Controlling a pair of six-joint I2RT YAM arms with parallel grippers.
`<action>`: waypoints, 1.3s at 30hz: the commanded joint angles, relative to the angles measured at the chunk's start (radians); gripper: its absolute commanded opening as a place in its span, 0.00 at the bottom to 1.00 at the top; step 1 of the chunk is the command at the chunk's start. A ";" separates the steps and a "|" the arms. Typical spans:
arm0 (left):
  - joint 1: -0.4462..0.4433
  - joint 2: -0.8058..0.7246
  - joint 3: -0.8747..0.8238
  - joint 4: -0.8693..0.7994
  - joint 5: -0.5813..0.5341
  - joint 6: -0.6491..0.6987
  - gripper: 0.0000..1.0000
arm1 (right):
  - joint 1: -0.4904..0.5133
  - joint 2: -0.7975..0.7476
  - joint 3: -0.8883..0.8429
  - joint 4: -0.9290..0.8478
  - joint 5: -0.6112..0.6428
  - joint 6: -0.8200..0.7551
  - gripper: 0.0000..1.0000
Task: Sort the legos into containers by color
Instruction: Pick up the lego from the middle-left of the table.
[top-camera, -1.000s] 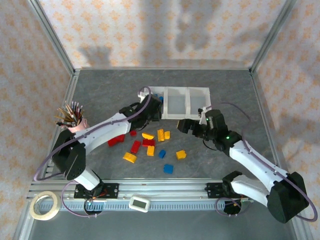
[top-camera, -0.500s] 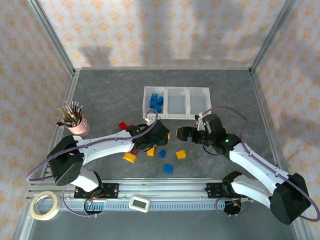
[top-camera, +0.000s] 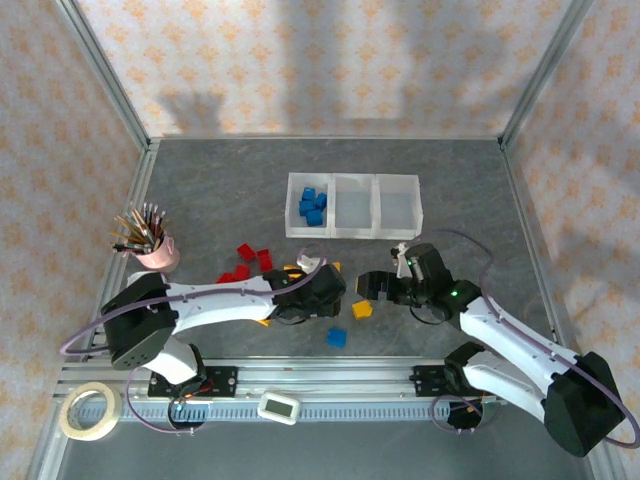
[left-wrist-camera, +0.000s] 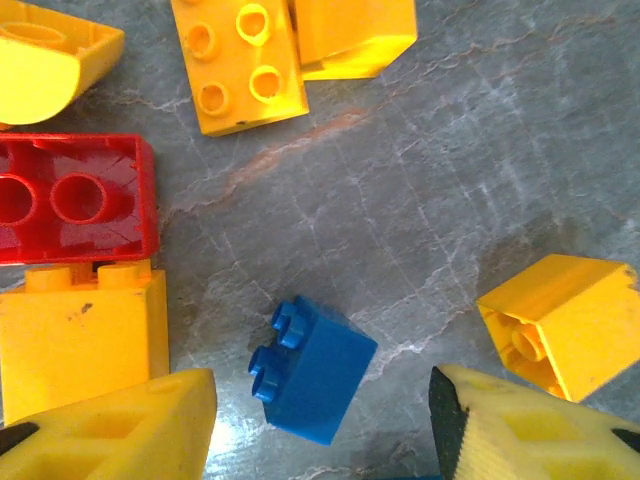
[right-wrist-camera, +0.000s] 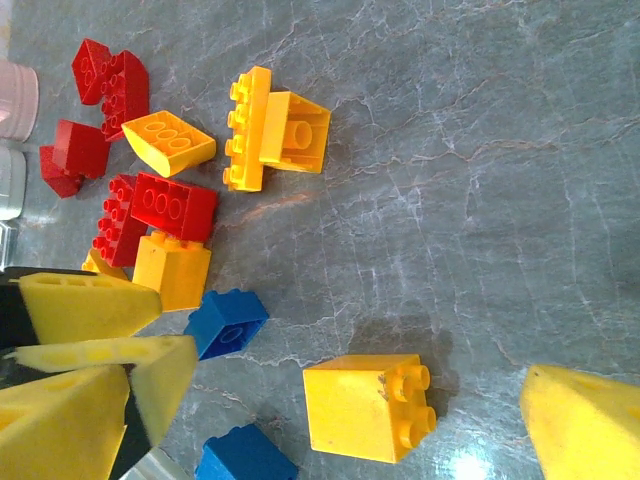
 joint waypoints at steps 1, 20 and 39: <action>-0.005 0.037 0.041 -0.013 -0.022 0.033 0.60 | 0.006 -0.014 -0.009 0.022 0.004 0.010 1.00; -0.006 0.117 0.046 0.019 -0.012 0.070 0.49 | 0.006 -0.008 -0.020 0.032 0.025 0.009 1.00; -0.004 0.035 0.040 0.016 -0.043 0.067 0.27 | 0.006 -0.009 0.021 0.030 0.050 0.012 1.00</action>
